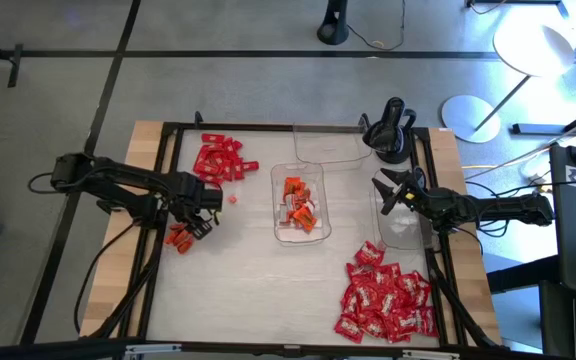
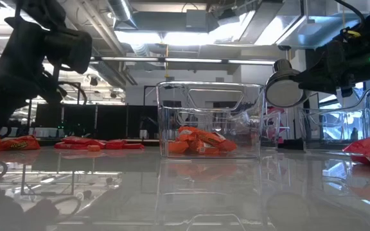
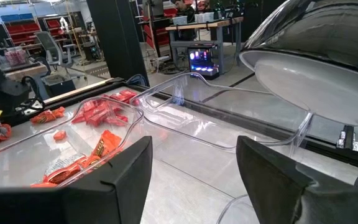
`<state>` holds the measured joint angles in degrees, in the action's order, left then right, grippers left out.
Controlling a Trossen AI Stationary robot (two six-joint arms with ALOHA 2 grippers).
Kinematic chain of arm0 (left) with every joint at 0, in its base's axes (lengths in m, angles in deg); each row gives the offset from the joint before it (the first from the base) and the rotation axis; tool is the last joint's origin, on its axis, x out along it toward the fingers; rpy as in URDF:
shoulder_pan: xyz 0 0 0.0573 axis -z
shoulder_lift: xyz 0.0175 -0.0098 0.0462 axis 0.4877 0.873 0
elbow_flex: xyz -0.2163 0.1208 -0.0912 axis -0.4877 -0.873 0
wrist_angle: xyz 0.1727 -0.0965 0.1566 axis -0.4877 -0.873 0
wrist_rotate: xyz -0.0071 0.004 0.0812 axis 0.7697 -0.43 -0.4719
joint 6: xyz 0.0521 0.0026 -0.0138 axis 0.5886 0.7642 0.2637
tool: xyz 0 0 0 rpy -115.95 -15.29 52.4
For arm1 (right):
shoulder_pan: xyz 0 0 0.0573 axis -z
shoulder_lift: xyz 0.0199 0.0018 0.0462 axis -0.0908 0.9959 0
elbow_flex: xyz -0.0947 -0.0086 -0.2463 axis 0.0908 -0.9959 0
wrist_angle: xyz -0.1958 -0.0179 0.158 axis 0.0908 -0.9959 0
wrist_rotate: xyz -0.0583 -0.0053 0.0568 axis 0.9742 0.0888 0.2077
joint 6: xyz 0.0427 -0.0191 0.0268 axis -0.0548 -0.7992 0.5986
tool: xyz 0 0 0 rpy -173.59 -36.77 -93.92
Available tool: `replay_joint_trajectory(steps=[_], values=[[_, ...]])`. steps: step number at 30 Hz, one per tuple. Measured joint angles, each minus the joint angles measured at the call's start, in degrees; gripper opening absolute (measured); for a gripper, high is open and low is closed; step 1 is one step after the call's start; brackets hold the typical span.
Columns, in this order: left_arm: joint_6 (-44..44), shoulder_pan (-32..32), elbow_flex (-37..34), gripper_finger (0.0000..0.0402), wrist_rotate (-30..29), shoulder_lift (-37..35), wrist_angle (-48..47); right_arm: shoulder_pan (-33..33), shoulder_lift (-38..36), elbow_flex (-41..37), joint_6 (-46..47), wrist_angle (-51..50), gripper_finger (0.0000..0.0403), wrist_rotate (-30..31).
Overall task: Sort candy
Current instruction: Put the orange chocolate into the bottom left transparent bin
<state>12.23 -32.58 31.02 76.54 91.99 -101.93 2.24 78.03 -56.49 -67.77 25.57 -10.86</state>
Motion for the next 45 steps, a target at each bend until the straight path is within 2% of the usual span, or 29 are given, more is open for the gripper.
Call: replay_joint_trajectory(steps=[6, 16, 18, 22, 30, 35, 40, 45], values=[[0.2, -0.1, -1.5, 0.0126, 0.0, 0.0, 1.0, 0.0, 0.0, 0.0, 0.0, 0.1, 0.0230, 0.0], [2.2, -0.1, -1.9, 0.0014, 0.0, 0.0, 1.6, 0.0, 0.0, 0.0, 0.0, 0.2, 0.0230, 0.0], [2.6, -0.1, -1.9, 0.0007, 0.0, 0.0, 2.2, 0.0, 0.0, 0.0, 0.0, 0.1, 0.0230, 0.0], [2.6, -0.1, 0.6, 0.0018, -0.1, 0.0, 2.7, 0.0, 0.0, 0.0, 0.0, 0.2, 0.0230, 0.0], [4.4, -0.1, 11.3, 0.0006, -3.9, -0.2, 3.8, 0.0, 0.0, 0.0, 0.0, 0.2, 0.0230, 0.0], [8.2, -0.1, 16.1, 0.0012, -6.0, -0.2, 14.6, 0.0, 0.0, 0.0, 0.0, 0.2, 0.0230, 0.0], [14.8, -0.1, 16.7, 0.0028, -6.8, -0.2, 34.1, 0.0, 0.0, 0.0, 0.0, 0.2, 0.0230, 0.0], [19.8, -0.1, 16.8, 0.0027, -6.8, 2.1, 51.9, 0.0, 0.0, 0.0, 0.0, 0.2, 0.0230, 0.0]])
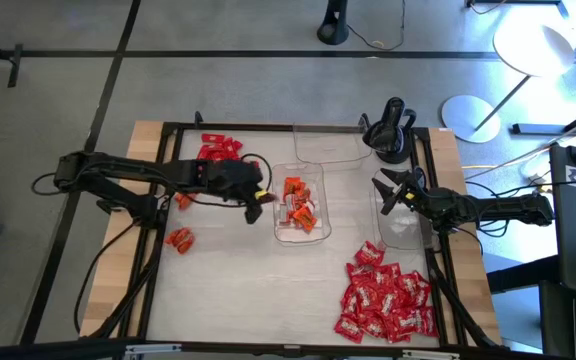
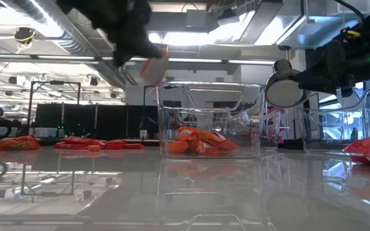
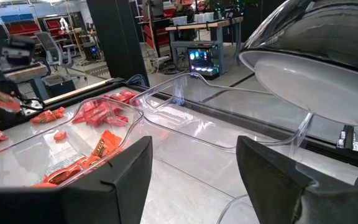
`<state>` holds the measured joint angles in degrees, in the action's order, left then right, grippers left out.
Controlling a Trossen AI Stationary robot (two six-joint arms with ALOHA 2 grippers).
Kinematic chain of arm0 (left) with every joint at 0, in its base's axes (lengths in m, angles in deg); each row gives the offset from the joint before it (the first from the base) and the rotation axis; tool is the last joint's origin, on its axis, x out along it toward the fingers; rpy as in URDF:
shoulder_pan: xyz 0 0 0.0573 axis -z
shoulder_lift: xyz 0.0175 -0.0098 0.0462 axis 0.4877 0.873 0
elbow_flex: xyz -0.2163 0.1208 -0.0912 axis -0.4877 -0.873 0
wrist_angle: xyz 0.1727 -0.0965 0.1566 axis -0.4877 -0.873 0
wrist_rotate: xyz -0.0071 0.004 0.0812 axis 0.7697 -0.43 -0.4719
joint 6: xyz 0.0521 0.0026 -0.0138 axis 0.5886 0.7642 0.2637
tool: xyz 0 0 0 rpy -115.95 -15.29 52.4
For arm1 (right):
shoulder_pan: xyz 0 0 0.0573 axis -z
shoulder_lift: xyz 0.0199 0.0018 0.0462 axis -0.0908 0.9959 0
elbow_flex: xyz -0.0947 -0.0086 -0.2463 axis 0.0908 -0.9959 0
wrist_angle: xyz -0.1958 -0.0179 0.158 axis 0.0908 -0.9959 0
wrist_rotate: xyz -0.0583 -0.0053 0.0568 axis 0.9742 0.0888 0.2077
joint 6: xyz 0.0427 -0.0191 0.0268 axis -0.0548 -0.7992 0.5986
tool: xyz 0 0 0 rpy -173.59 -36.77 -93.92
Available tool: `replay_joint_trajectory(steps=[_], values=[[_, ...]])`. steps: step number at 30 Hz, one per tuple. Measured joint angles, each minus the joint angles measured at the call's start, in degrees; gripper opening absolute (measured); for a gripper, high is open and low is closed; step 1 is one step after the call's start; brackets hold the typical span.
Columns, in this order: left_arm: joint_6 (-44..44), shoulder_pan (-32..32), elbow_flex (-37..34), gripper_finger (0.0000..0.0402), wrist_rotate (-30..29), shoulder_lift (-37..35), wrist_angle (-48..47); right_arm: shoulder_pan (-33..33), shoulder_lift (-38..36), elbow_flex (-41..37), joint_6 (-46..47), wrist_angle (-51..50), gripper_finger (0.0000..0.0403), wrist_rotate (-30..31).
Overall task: Sort candy
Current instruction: Put the orange chocolate into the bottom left transparent bin
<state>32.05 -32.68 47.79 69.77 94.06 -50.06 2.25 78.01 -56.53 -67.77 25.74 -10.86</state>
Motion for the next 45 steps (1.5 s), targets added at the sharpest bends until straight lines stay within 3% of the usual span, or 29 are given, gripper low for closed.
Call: replay_joint_trajectory(steps=[9, 17, 21, 28, 31, 34, 45], values=[[6.9, 0.0, 0.0, 0.0026, 0.0, 8.0, 21.1, 0.0, 0.0, 0.0, 0.0, 0.0, 0.0230, 0.0], [7.2, -0.1, 0.0, 0.0043, 0.0, 12.3, 27.2, 0.0, 0.0, 0.0, 0.0, 0.0, 0.0230, 0.0], [5.9, -0.7, 0.0, 0.0071, 0.0, 11.9, 27.0, 0.0, 0.0, 0.0, 0.0, 0.0, 0.0230, 0.0], [5.0, -1.1, 0.0, 0.0157, 1.8, 11.7, 26.3, 0.0, 0.0, 0.0, 0.0, 0.0, 0.0230, 0.0], [4.4, -1.5, 0.7, 0.0178, 5.7, 9.9, 20.6, 0.0, 0.0, 0.0, 0.0, 0.0, 0.0230, 0.0], [4.1, -1.8, 2.1, 0.0185, 6.2, 6.9, 8.0, 0.0, 0.0, 0.0, 0.0, -0.1, 0.0230, 0.0], [-5.2, -4.4, 4.0, 0.0186, -3.8, -0.8, -35.2, 0.0, 0.2, 0.0, -0.3, -0.1, 0.0230, 0.2]])
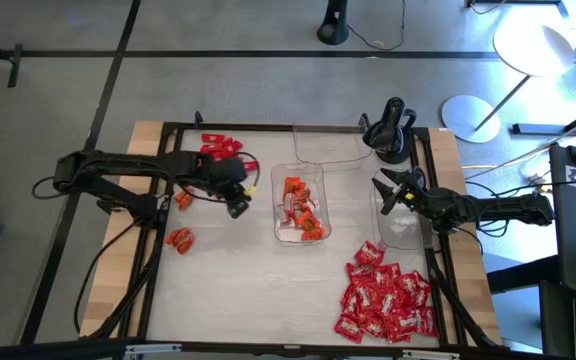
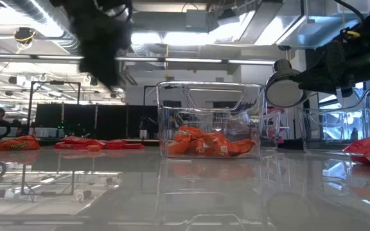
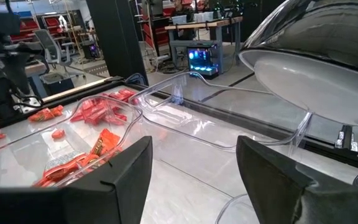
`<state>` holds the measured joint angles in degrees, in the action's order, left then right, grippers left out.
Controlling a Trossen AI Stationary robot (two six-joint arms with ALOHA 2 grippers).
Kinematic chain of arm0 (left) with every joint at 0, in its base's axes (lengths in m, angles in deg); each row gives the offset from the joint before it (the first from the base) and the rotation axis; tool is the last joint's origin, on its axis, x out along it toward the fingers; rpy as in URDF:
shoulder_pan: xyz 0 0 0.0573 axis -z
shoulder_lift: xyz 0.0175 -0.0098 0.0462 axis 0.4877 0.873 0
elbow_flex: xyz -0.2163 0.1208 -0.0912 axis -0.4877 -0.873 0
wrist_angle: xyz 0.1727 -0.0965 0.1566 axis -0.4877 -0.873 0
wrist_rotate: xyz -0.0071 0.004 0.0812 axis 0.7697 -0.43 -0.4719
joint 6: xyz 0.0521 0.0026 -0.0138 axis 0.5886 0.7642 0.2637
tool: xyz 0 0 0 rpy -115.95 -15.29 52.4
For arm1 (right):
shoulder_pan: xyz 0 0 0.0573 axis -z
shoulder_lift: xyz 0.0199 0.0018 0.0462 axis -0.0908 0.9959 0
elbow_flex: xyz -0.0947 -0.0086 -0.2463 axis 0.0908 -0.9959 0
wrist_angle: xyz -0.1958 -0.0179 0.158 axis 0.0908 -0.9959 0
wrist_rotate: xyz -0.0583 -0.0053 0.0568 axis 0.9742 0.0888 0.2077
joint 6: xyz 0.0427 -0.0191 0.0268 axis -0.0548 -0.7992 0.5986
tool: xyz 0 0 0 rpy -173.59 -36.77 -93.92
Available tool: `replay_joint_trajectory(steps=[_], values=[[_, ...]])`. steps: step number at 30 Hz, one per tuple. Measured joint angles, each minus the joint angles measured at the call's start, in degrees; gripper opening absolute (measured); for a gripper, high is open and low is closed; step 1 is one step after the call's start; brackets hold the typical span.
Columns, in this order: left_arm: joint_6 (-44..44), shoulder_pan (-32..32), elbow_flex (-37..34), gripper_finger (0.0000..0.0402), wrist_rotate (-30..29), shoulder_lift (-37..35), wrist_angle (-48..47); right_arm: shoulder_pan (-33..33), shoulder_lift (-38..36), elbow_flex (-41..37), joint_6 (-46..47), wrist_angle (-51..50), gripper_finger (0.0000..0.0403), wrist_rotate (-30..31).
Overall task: Sort candy
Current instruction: Put the orange chocolate into the bottom left transparent bin
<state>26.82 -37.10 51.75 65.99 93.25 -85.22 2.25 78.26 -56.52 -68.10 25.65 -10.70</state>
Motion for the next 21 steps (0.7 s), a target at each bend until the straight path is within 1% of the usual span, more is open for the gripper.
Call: replay_joint_trajectory(steps=[3, 8, 12, 21], values=[[-3.1, -1.3, -0.4, 0.0186, -2.5, 0.0, -9.6, 0.0, 0.3, 0.0, 0.0, 0.0, 0.0230, 0.0], [-8.7, -4.0, -3.7, 0.0186, -4.8, 0.0, -18.5, 0.0, 0.4, 0.0, 0.0, 0.0, 0.0230, 0.0], [-10.6, -6.6, -7.8, 0.0186, -4.9, 0.1, -19.2, 0.0, 0.4, 0.0, 0.0, 0.0, 0.0230, 0.0], [-9.9, -13.4, -13.9, 0.0186, -5.1, 0.1, -18.3, 0.0, 0.5, 0.0, 0.0, 0.0, 0.0230, 0.0]])
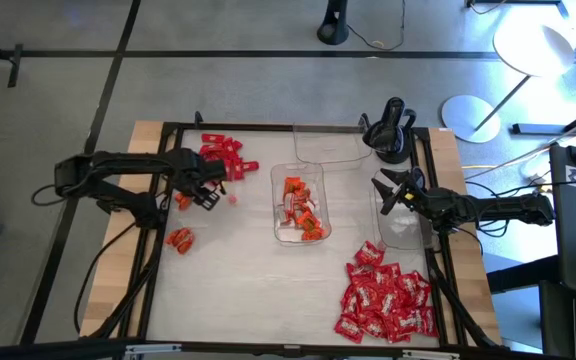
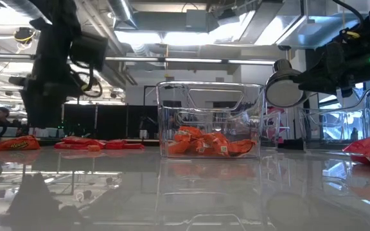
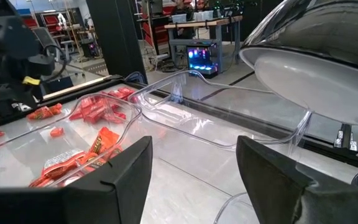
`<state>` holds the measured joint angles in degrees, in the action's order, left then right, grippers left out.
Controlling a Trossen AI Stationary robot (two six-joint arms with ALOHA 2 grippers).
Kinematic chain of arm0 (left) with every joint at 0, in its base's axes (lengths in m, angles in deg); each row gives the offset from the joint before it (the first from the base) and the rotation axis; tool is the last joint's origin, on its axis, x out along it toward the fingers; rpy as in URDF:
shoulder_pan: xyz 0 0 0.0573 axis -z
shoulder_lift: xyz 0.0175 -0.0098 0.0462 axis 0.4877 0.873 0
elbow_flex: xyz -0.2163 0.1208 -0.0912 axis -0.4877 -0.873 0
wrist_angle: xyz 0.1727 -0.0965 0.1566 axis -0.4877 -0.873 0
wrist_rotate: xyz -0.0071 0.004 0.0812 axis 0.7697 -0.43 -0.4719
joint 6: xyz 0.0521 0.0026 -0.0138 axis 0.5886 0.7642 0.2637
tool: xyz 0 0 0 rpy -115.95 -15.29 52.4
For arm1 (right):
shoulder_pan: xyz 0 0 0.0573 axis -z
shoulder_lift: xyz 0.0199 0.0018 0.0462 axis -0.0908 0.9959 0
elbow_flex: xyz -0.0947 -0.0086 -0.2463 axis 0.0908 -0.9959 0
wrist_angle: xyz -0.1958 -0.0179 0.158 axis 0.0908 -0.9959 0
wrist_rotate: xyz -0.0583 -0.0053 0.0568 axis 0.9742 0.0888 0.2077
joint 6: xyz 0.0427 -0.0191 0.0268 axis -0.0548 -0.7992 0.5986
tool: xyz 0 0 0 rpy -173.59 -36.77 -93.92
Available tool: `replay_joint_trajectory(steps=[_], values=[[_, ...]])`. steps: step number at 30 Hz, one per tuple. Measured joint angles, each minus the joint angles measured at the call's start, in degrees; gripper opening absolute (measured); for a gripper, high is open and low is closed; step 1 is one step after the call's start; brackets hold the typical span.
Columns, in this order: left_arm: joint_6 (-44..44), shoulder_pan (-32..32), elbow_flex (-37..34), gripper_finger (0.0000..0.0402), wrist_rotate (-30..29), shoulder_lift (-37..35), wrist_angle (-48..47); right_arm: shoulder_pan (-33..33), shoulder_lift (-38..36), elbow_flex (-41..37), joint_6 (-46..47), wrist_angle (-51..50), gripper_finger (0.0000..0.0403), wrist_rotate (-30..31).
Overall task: Sort candy
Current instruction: Put the orange chocolate into the bottom left transparent bin
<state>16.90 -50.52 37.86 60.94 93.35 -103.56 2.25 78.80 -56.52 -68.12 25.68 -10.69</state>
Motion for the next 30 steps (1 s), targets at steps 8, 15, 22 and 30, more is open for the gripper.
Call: replay_joint_trajectory(steps=[8, 15, 22, 30], values=[[5.7, -5.0, -5.2, 0.0186, -0.2, 0.0, 5.6, 0.0, 0.0, 0.0, 0.0, 0.0, 0.0230, 0.0], [5.3, -9.0, -6.3, 0.0186, -1.1, 1.0, 6.7, 0.0, 0.0, 0.0, 0.0, 0.0, 0.0230, -0.1], [6.6, -9.9, -6.3, 0.0186, 1.6, 4.7, 7.2, 0.0, 0.0, 0.0, 0.5, 0.0, 0.0230, -0.1], [7.4, -9.1, -6.2, 0.0136, 1.2, 6.8, 7.4, 0.0, 0.0, 0.0, 0.6, -0.1, 0.0230, -0.2]])
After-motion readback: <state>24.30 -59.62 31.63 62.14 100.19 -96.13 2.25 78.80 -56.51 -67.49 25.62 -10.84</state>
